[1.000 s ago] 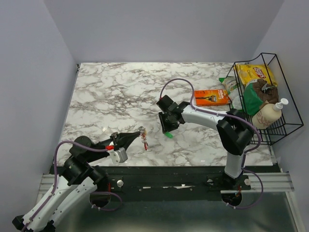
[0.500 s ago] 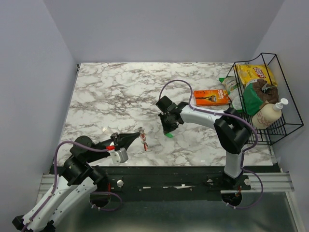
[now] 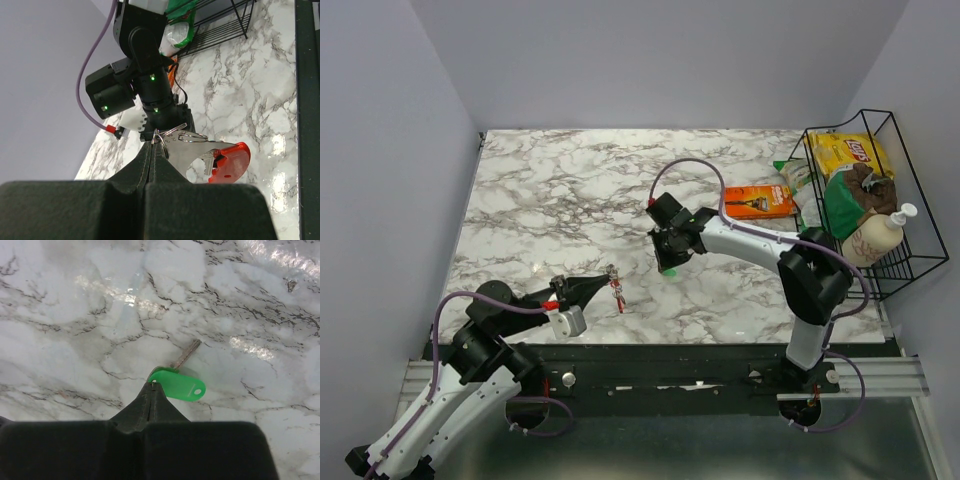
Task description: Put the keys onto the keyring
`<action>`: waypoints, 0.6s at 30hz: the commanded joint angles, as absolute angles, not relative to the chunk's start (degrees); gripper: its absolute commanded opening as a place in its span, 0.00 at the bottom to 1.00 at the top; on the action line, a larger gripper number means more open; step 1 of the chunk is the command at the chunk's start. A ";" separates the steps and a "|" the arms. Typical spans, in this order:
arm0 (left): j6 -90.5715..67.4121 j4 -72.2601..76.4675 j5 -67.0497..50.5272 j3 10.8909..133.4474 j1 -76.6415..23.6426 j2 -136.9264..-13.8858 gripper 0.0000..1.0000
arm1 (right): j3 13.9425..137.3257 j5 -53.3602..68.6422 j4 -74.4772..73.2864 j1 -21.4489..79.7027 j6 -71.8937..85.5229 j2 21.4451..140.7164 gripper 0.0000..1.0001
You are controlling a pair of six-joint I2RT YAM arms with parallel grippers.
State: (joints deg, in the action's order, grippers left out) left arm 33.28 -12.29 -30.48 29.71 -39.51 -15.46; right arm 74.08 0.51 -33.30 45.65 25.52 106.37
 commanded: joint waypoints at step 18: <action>35.16 -11.95 -30.06 29.71 -39.73 -16.52 0.00 | 61.26 20.74 -15.83 45.61 4.40 76.83 0.01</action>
State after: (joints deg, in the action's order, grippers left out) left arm 34.06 -12.97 -30.39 29.69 -39.51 -15.79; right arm 63.77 12.95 -22.17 45.65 10.61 81.25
